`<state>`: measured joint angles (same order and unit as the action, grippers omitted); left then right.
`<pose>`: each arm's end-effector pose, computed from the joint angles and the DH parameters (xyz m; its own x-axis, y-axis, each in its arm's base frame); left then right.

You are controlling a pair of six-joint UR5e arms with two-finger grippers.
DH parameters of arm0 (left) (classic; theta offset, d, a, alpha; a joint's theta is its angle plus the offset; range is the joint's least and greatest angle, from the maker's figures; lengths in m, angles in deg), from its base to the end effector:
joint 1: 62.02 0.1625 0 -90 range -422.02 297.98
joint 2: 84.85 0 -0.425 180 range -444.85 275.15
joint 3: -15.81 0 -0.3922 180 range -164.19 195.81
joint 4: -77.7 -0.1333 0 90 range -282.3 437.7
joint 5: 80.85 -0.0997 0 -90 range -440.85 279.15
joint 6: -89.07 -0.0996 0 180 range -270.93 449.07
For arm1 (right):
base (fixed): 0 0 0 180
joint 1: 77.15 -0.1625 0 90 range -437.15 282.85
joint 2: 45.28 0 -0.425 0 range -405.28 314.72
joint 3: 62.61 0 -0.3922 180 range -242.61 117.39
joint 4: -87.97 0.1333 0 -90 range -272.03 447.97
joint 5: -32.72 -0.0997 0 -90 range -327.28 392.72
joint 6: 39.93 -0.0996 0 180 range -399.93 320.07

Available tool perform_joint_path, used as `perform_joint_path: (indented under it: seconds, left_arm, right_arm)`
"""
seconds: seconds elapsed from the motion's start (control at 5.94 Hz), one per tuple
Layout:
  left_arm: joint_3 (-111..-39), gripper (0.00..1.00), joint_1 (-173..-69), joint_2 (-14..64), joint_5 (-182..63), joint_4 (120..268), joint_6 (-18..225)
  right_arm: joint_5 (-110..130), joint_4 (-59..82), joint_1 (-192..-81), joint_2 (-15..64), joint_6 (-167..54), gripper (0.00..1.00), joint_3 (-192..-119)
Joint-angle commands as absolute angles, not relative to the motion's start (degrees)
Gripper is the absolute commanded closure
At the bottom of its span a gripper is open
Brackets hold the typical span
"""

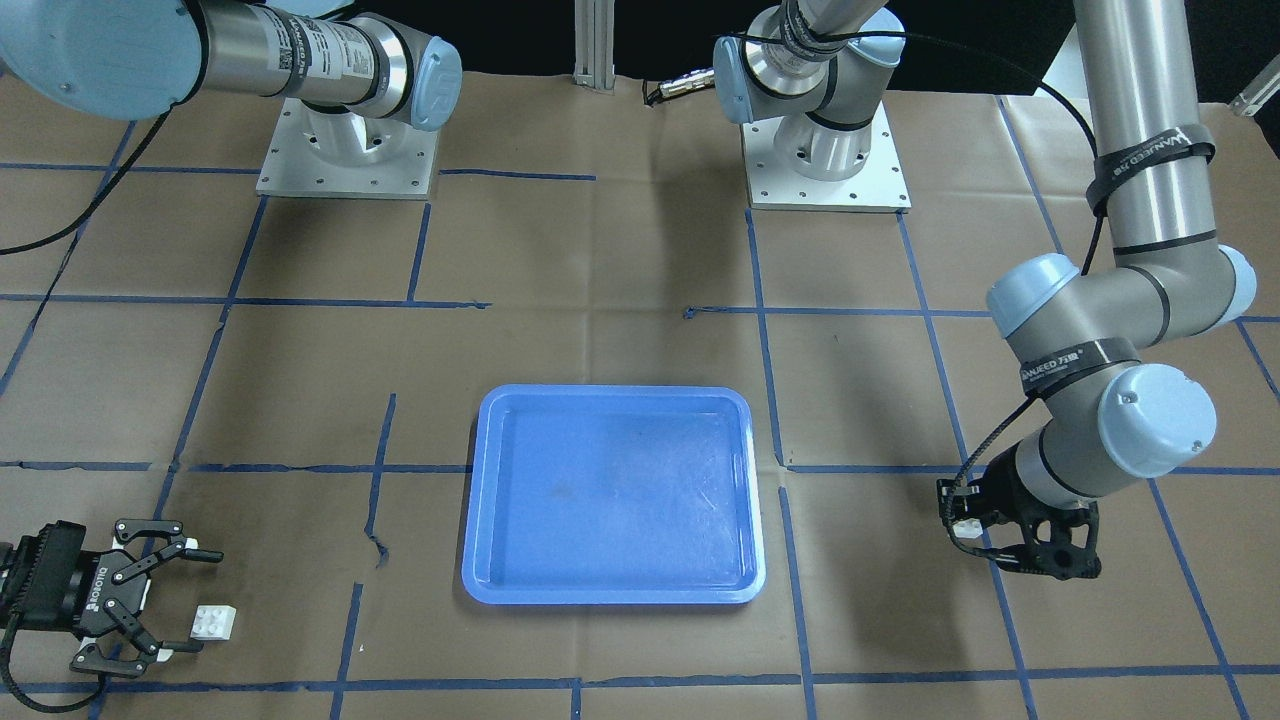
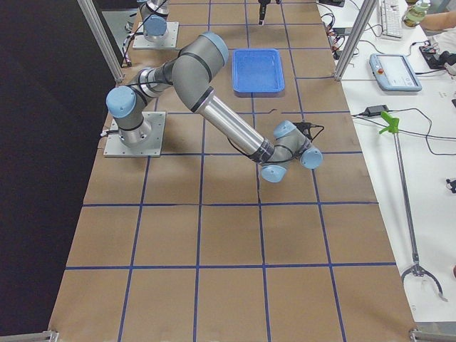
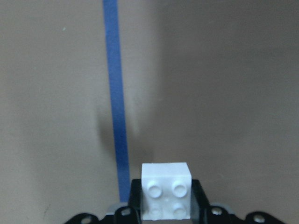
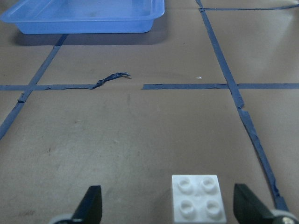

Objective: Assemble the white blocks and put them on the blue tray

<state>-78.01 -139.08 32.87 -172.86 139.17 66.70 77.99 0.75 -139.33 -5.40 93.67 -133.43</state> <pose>0.0137 -0.6395 0.2289 -0.9862 0.1651 -0.0124 0.1641 0.9845 0.0619 -0.1497 -0.7195 0.1192 0.0265 -0.9996 0.0017 -0.5907 -0.0170 -0.8067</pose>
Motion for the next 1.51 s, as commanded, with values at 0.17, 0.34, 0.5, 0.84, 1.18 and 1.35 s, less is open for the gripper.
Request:
perform_joint_path:
  seconds: [0.17, 0.34, 0.5, 0.84, 1.18, 1.35]
  left_arm:
    - [-77.6, 1.0, -159.2, 30.1, -173.0, 141.5, 56.9]
    - [-78.1, 1.0, -163.1, 30.5, -172.9, 141.0, 53.0]
    - [-78.5, 1.0, -165.2, 30.7, -173.0, 140.3, 43.4]
    - [-78.6, 0.97, -167.7, 35.4, -171.1, 128.8, 25.0]
    - [-79.5, 0.94, -169.3, 36.4, -168.6, 127.6, 18.0]
    - [-80.1, 0.93, -169.3, 36.4, -168.6, 127.7, 15.6]
  right_arm:
    - [77.8, -0.4, -139.5, -5.6, 94.9, 0.18, -133.4]
    - [77.8, -0.8, -139.5, -5.6, 95.2, 0.3, -133.4]
    - [77.8, -2.6, -139.5, -5.6, 95.5, 0.45, -133.4]
    - [77.8, -2.8, -139.5, -5.4, 95.5, 0.61, -133.4]
    - [77.8, -2.6, -139.5, -3.6, 94.7, 0.66, -133.2]
    - [77.8, -2.2, -139.5, -1.6, 94.3, 0.67, -133.2]
